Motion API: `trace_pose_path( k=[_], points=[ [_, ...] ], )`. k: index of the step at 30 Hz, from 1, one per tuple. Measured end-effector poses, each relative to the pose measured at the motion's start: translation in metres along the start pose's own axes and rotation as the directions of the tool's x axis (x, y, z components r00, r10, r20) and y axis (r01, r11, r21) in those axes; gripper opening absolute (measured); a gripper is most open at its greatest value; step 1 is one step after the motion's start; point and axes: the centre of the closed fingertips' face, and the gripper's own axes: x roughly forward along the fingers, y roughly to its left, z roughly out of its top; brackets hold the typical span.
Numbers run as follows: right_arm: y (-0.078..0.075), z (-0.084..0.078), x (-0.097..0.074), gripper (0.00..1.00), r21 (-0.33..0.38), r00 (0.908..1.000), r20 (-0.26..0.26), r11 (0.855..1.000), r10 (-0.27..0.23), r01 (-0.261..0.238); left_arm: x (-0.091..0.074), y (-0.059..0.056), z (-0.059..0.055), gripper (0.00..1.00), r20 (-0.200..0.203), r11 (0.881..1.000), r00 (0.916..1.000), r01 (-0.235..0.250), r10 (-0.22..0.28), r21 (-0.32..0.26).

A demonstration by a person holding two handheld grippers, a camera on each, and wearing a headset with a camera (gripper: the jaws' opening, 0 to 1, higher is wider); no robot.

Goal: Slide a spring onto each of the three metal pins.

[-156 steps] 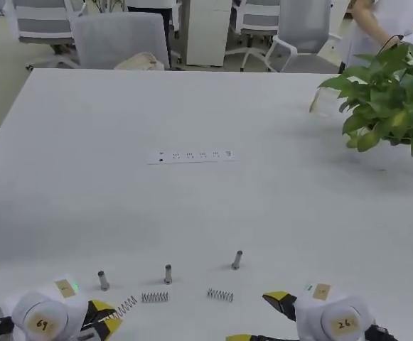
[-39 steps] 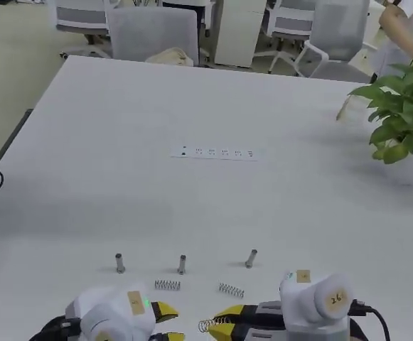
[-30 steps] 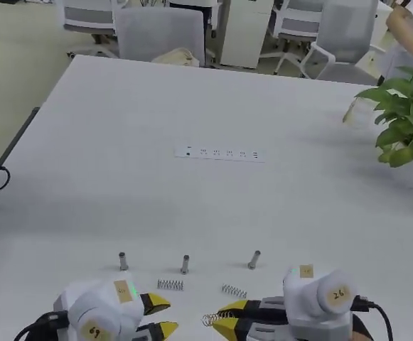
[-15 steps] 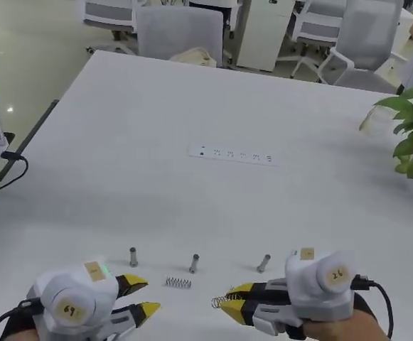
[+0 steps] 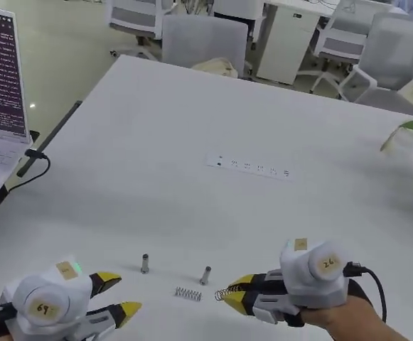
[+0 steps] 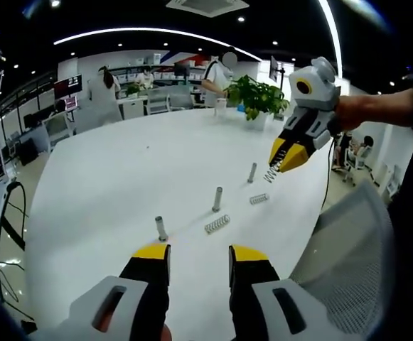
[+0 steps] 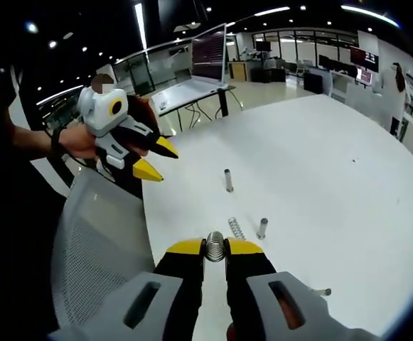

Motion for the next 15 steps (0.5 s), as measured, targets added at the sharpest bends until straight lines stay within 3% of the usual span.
trace_pose_path(
  k=[15],
  points=[
    [-0.020,0.027,0.032,0.09,-0.097,0.9970,-0.076,0.995,0.018,-0.025,-0.014,0.021,-0.013,0.38,0.010,0.997,0.9990,-0.044,0.045,-0.058]
  ],
)
